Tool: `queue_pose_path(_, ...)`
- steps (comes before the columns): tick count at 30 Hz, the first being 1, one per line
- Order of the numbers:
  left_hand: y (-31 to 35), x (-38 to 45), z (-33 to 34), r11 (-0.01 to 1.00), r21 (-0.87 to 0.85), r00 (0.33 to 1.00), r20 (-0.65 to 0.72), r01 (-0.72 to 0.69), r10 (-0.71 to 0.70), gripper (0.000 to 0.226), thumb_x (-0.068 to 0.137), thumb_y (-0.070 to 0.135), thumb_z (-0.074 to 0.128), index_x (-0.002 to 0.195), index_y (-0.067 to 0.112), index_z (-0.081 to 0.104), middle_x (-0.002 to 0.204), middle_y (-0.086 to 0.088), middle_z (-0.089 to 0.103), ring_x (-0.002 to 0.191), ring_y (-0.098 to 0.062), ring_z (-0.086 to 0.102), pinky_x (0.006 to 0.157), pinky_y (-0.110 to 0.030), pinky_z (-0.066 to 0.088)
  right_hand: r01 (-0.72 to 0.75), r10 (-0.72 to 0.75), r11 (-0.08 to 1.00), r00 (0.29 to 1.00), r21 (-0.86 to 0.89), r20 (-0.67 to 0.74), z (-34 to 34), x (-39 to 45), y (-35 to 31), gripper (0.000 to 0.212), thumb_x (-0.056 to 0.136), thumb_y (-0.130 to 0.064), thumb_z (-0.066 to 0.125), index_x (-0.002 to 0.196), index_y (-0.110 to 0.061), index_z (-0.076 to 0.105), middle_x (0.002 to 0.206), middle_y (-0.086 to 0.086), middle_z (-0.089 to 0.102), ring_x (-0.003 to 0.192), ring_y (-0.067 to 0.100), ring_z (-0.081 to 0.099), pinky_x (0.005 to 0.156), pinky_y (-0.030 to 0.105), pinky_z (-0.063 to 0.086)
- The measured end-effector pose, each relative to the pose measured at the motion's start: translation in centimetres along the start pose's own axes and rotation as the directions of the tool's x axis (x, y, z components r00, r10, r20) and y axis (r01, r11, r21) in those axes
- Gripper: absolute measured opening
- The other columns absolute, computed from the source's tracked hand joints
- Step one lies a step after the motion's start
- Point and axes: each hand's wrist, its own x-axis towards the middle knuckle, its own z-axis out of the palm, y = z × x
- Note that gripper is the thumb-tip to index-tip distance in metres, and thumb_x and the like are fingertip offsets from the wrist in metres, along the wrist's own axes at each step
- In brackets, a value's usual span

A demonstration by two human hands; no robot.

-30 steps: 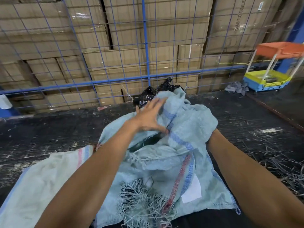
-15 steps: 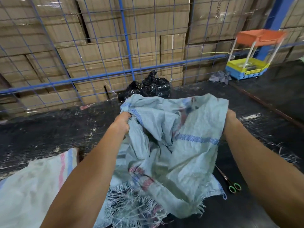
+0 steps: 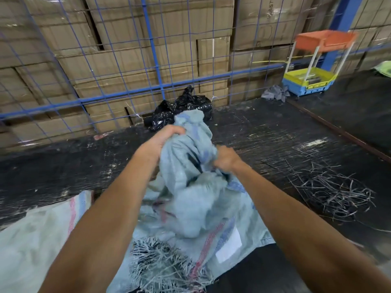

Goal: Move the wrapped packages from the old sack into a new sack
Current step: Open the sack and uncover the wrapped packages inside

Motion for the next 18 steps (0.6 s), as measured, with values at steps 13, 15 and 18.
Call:
queue_pose_path(13, -3.4, 0.6, -6.7, 0.980, -0.166, 0.975, -0.210, -0.106, 0.070, 0.017, 0.061, 0.006, 0.052, 0.075, 0.013, 0.046, 0.070, -0.010, 0.049, 0.066, -0.029, 0.055, 0.057, -0.027, 0.054, -0.233, 0.353, 0.896, 0.891, -0.379, 0.287, -1.3, -0.8, 6.2, 0.063, 0.077, -0.035, 0.074, 0.129, -0.007, 0.053, 0.147, 0.024, 0.041, 0.131, 0.044, 0.042, 0.108, 0.060, 0.035)
queue_pose_path(15, -4.8, 1.7, -5.2, 0.987, -0.139, 0.984, -0.168, -0.075, 0.051, 0.011, 0.072, 0.007, 0.048, 0.080, 0.014, 0.049, 0.073, -0.010, 0.054, 0.069, -0.028, 0.059, 0.061, -0.030, 0.057, -0.162, 0.204, 0.970, 0.950, -0.183, 0.237, -4.1, -0.1, 4.2, 0.086, 0.064, -0.033, 0.081, 0.138, -0.009, 0.045, 0.151, 0.021, 0.038, 0.131, 0.042, 0.043, 0.105, 0.054, 0.041)
queue_pose_path(18, -6.0, 1.1, -1.3, 0.992, -0.129, 1.000, -0.013, 0.004, -0.005, 0.021, 0.067, 0.014, 0.056, 0.088, 0.012, 0.057, 0.084, -0.009, 0.062, 0.074, -0.026, 0.064, 0.069, -0.031, 0.056, 0.102, -0.093, 0.986, 0.993, -0.133, 0.072, -4.1, -0.6, 0.6, 0.130, 0.069, -0.039, 0.085, 0.157, -0.022, -0.009, 0.164, 0.013, -0.011, 0.150, 0.039, -0.006, 0.117, 0.064, 0.002)
